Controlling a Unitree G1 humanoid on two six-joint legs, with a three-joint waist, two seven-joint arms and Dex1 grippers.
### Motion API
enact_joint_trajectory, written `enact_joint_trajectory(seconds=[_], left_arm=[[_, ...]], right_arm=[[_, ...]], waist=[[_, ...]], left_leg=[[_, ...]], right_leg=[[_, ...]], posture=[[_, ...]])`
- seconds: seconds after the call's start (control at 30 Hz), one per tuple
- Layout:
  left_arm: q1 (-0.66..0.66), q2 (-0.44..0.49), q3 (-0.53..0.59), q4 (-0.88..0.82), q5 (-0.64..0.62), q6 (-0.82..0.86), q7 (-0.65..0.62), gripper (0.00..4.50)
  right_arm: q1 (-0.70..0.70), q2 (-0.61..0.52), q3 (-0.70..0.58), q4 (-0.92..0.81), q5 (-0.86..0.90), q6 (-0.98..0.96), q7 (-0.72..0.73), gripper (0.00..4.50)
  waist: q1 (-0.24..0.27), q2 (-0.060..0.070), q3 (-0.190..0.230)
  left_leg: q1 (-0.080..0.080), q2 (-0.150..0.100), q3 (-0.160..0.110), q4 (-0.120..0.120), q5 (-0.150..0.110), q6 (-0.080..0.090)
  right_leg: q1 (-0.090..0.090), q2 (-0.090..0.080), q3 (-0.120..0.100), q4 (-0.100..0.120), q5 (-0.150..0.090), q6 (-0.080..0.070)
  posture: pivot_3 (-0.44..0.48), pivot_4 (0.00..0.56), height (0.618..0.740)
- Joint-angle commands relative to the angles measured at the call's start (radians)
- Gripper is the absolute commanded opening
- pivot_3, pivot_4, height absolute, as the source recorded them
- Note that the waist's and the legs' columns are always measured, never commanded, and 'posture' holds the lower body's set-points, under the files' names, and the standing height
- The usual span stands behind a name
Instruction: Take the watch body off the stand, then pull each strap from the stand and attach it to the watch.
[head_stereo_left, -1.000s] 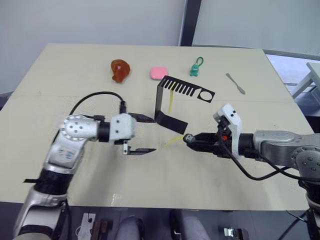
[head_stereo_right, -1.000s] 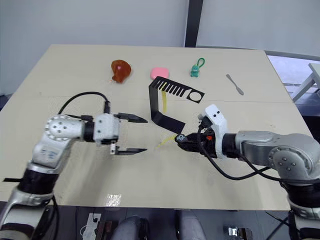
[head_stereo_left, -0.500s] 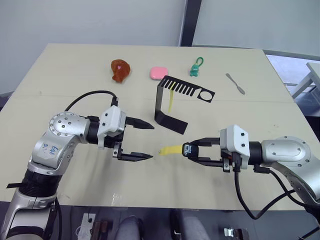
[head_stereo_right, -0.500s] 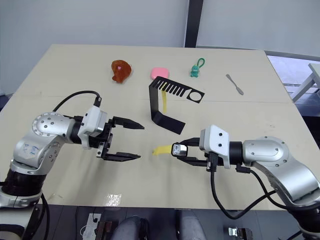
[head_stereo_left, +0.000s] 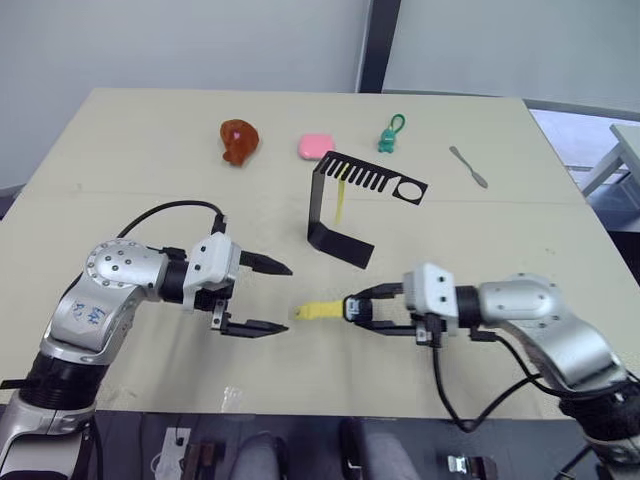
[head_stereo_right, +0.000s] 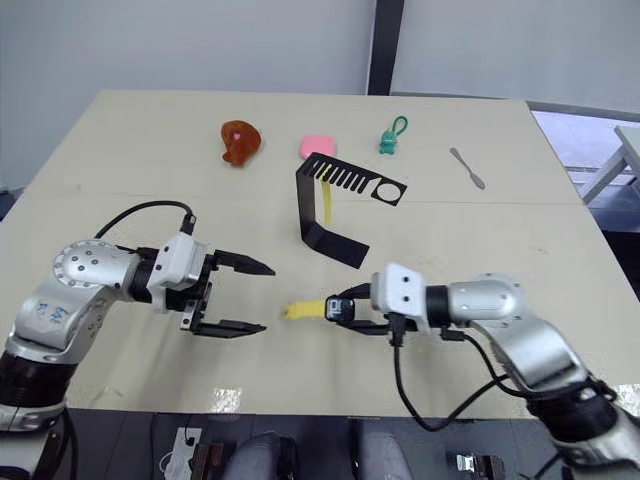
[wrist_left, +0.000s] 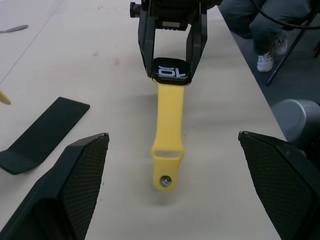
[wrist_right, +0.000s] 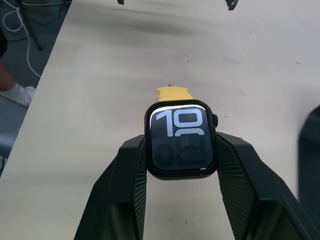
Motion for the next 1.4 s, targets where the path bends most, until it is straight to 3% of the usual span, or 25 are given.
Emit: enact_joint_trajectory(seconds=[0.03,0.37,0.4,0.43,0.53,0.57,0.7,0.83,1.0,1.17,1.33,1.4], left_arm=[[0.028,0.033,0.014,0.007,-0.004,-0.021,-0.051,4.46],[0.077,0.027,0.018,0.004,0.011,-0.054,-0.033,4.46],[0.079,0.026,0.020,0.006,0.012,-0.056,-0.028,4.50],[0.081,0.025,0.022,0.007,0.013,-0.058,-0.024,4.50],[0.107,0.042,0.092,0.019,-0.029,-0.010,0.009,4.50],[0.122,0.043,0.121,0.020,-0.039,0.009,0.032,4.50],[0.256,0.015,0.292,-0.003,-0.091,0.103,0.169,4.50],[0.359,-0.039,0.474,-0.012,-0.168,0.213,0.316,4.50],[0.367,-0.073,0.579,0.059,-0.138,0.218,0.461,4.50],[0.343,-0.088,0.529,0.100,-0.075,0.143,0.496,4.50],[0.339,-0.120,0.423,-0.072,-0.129,0.173,0.465,4.50],[0.282,-0.181,0.323,-0.181,-0.152,0.221,0.524,4.50]], right_arm=[[-0.016,0.010,0.045,0.053,-0.075,-0.018,0.019,1.49],[-0.033,0.019,0.074,0.103,-0.158,-0.018,0.040,1.49],[-0.033,0.009,0.070,0.102,-0.159,-0.031,0.050,2.50],[-0.032,0.003,0.067,0.101,-0.160,-0.039,0.057,2.85],[0.025,-0.057,-0.099,-0.002,-0.020,0.027,0.070,4.31],[0.060,-0.082,-0.167,-0.029,0.024,0.048,0.070,4.42],[0.291,-0.160,-0.508,-0.084,0.172,0.118,0.067,4.42],[0.501,-0.158,-0.806,-0.090,0.248,0.178,0.038,4.42],[0.643,-0.100,-1.015,-0.016,0.251,0.181,-0.028,4.42],[0.633,-0.025,-0.946,-0.081,0.245,0.171,-0.121,4.42],[0.484,0.046,-0.736,-0.156,0.252,0.213,-0.225,4.42],[0.336,0.128,-0.555,-0.095,0.168,0.199,-0.286,3.59]], waist=[[0.002,0.000,0.000],[-0.002,0.000,0.000],[-0.001,0.000,0.000],[0.000,0.000,0.000],[0.002,0.000,0.000],[0.003,0.000,0.000],[0.006,0.000,0.000],[0.004,-0.001,-0.001],[0.001,-0.002,-0.001],[0.000,-0.002,-0.001],[-0.002,-0.002,-0.001],[0.000,-0.003,-0.002]], left_leg=[[0.000,0.000,0.000,0.000,0.000,0.000],[0.000,0.000,0.000,0.000,0.000,0.000],[0.000,0.000,0.000,0.000,0.000,0.000],[0.000,0.000,0.000,0.000,0.000,0.000],[0.000,0.000,0.000,0.000,0.000,0.000],[0.000,0.000,0.000,0.000,0.000,0.000],[0.000,0.000,-0.002,0.000,-0.001,0.001],[0.001,0.000,-0.002,0.000,-0.001,0.001],[0.014,0.000,-0.002,-0.004,-0.002,0.000],[0.018,0.001,-0.001,-0.006,-0.004,-0.001],[0.017,0.001,0.000,-0.005,-0.004,-0.002],[0.017,0.001,0.000,-0.005,-0.004,-0.002]], right_leg=[[0.000,0.000,0.000,0.000,0.000,0.000],[0.000,0.000,0.000,0.001,0.000,0.000],[0.000,0.000,0.000,0.001,0.000,0.000],[0.000,0.000,0.000,0.001,0.000,0.000],[0.000,-0.001,0.000,0.001,0.000,0.000],[0.000,-0.001,-0.001,0.001,0.000,0.000],[0.001,-0.002,-0.001,0.000,0.000,0.000],[0.002,-0.002,-0.001,0.000,0.000,0.000],[0.015,-0.001,-0.001,-0.003,0.000,0.000],[0.019,0.000,-0.001,-0.005,-0.001,-0.001],[0.018,-0.001,0.000,-0.003,-0.001,-0.001],[0.017,0.000,0.000,-0.003,-0.001,-0.001]], posture=[[0.000,0.150,0.740],[0.000,0.150,0.740],[0.000,0.150,0.740],[0.000,0.150,0.740],[0.000,0.150,0.740],[0.000,0.150,0.740],[0.000,0.150,0.740],[0.000,0.150,0.740],[0.000,0.150,0.740],[0.000,0.150,0.740],[0.000,0.150,0.740],[0.000,0.150,0.740]])
